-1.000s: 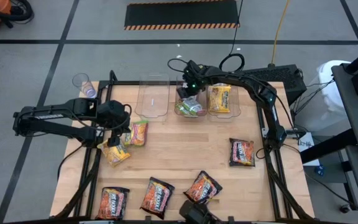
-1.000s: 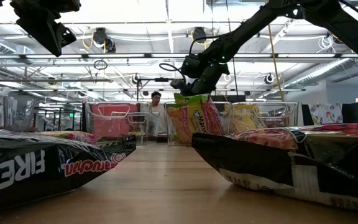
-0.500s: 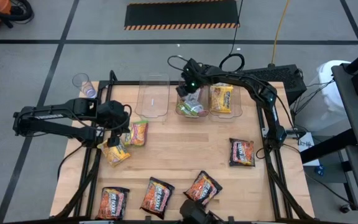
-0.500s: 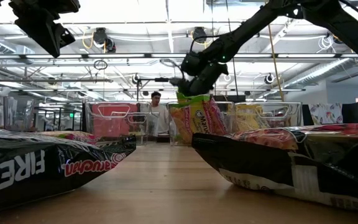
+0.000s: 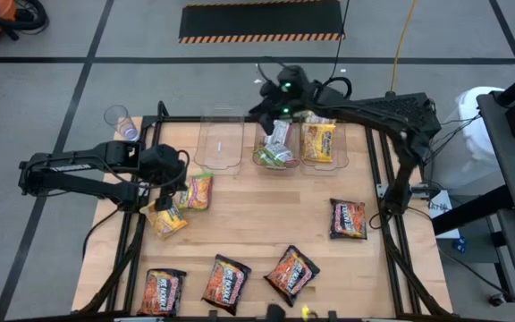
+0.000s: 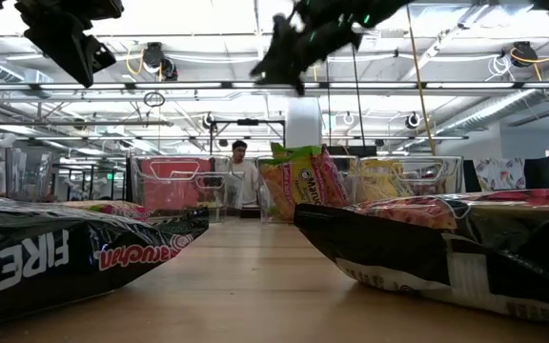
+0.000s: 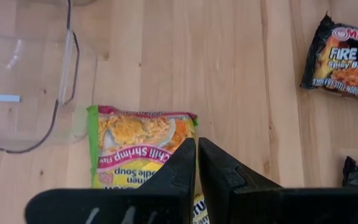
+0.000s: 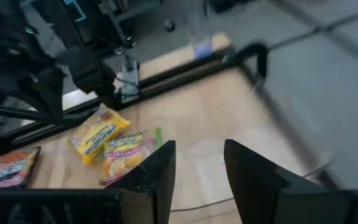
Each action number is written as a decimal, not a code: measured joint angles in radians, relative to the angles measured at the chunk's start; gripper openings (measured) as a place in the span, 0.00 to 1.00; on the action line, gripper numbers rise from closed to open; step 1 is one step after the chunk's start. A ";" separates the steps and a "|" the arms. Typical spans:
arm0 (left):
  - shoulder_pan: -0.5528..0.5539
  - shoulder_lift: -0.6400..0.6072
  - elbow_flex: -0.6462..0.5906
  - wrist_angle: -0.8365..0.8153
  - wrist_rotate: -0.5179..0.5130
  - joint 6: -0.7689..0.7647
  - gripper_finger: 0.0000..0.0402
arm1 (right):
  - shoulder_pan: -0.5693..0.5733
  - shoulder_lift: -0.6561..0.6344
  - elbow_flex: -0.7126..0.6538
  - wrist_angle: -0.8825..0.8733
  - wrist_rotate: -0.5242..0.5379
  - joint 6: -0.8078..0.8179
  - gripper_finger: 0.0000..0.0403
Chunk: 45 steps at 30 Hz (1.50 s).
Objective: Sort Maruchan noodles
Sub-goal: Put the black noodle pack into the left transparent bin
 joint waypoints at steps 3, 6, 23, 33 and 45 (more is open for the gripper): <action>0.000 0.000 0.000 0.029 0.000 -0.002 0.06 | 0.039 -0.109 0.000 -0.060 0.077 -0.079 0.32; 0.000 0.000 0.000 0.041 -0.001 -0.021 0.06 | 0.090 -0.216 0.000 -0.159 0.190 -0.175 0.32; 0.000 0.000 0.000 0.167 0.000 -0.206 0.06 | 0.326 -0.616 -0.135 -0.763 0.528 -0.148 0.32; -0.002 0.000 0.000 0.211 0.000 -0.315 0.06 | 0.471 -0.908 -0.538 -0.643 0.523 0.119 0.32; -0.020 0.000 0.000 0.147 0.008 -0.461 0.06 | 0.609 -1.039 -0.911 -0.087 0.521 0.223 0.32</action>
